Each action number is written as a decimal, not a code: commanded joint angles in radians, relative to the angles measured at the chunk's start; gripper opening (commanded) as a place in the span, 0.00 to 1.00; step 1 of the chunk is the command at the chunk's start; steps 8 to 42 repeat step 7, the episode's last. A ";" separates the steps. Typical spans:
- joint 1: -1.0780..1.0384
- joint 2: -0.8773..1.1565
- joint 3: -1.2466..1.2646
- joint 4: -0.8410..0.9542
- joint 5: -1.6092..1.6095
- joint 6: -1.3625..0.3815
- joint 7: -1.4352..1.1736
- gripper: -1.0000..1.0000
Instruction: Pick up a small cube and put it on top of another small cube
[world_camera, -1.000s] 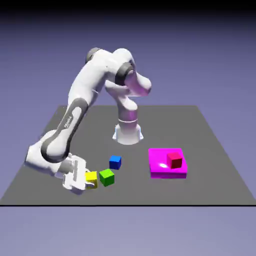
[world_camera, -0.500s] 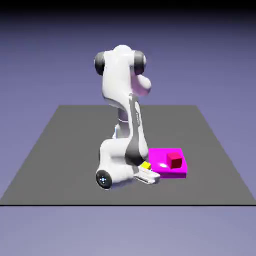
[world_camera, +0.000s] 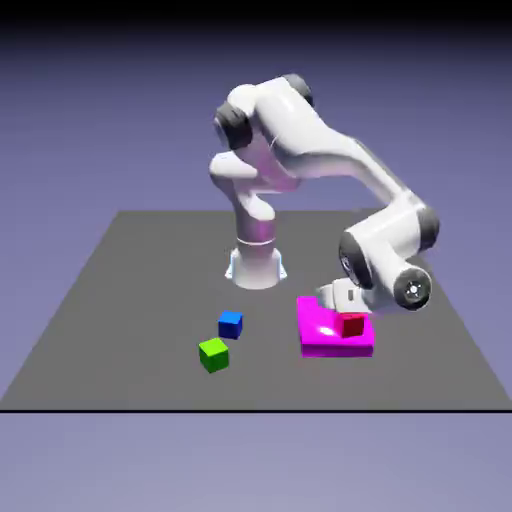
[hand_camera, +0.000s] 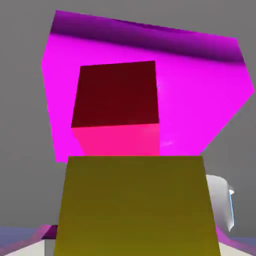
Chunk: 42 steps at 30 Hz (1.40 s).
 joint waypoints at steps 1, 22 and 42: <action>-0.005 -0.005 0.000 -0.036 -0.002 0.030 -0.003 0.00; -0.012 -0.013 0.000 -0.095 -0.003 0.080 -0.006 1.00; -0.012 -0.013 0.000 -0.095 -0.003 0.080 -0.006 1.00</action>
